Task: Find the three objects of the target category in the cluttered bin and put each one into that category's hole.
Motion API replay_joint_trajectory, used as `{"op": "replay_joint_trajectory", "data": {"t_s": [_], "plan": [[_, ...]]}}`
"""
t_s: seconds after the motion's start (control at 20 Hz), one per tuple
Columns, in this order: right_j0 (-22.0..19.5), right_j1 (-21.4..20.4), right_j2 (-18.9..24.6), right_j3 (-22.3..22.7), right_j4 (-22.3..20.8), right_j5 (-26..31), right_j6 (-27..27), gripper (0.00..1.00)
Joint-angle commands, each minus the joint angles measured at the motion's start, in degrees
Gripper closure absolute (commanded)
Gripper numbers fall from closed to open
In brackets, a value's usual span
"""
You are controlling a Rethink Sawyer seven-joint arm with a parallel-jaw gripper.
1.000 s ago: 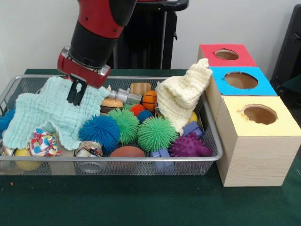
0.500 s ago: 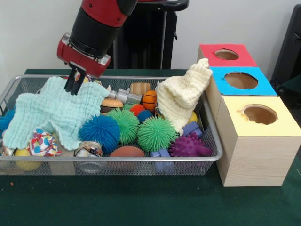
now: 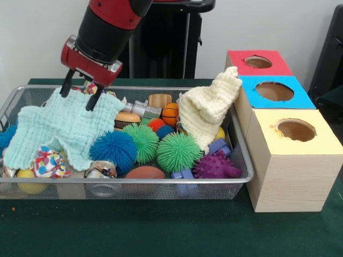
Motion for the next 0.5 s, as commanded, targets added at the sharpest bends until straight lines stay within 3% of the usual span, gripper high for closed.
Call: {"op": "replay_joint_trajectory", "data": {"t_s": [0.05, 0.5], "plan": [[-1.34, 1.53, 1.51, 2.88, 0.58, -2.13, 7.59, 0.0], [-3.66, 8.45, -0.03, 3.58, 0.03, -10.79, 11.21, 0.0]]}}
